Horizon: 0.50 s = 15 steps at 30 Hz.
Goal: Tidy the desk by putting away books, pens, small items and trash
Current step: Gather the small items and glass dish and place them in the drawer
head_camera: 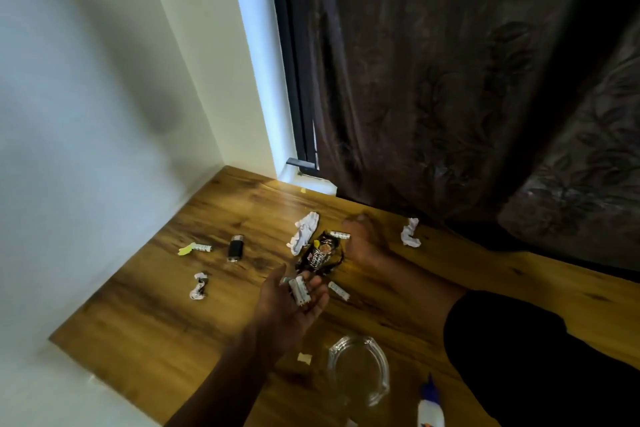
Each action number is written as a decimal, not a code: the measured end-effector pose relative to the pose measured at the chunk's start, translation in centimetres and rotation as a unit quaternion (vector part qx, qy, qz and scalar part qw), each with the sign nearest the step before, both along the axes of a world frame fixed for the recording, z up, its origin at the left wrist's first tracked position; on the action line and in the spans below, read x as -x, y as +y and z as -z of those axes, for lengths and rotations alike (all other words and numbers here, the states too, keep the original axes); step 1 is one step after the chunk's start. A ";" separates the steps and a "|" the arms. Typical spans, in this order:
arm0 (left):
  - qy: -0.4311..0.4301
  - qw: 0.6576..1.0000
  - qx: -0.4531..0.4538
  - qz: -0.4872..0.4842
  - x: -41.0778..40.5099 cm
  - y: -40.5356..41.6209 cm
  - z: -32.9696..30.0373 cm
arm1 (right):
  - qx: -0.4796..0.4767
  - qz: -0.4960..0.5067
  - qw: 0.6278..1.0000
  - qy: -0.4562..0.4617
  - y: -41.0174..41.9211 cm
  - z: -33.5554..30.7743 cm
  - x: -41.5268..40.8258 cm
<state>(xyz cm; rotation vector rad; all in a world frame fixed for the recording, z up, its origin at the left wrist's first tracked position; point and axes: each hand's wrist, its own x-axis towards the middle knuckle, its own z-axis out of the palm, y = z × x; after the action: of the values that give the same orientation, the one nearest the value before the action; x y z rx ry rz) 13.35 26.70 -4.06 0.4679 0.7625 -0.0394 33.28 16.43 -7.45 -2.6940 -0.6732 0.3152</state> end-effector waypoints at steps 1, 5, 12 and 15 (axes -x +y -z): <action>-0.001 1.000 0.005 -0.002 0.0 0.5 0.2 | 0.006 0.009 1.000 0.000 0.3 0.3 -0.3; -0.014 1.000 0.008 0.004 0.4 1.4 1.1 | 0.021 0.025 0.999 -0.030 1.7 2.2 -1.4; -0.034 0.999 0.015 -0.012 0.7 3.0 1.9 | -0.158 0.125 0.980 -0.005 2.0 1.5 -0.1; -0.041 0.999 0.024 -0.004 0.6 4.1 2.1 | -0.280 0.123 0.951 0.043 1.4 -1.0 4.0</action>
<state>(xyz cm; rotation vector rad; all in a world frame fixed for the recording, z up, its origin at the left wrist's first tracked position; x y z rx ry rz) 12.72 30.75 -6.19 0.4190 0.6819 -0.0312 29.30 17.79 -6.40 -2.1694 -0.3278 0.1463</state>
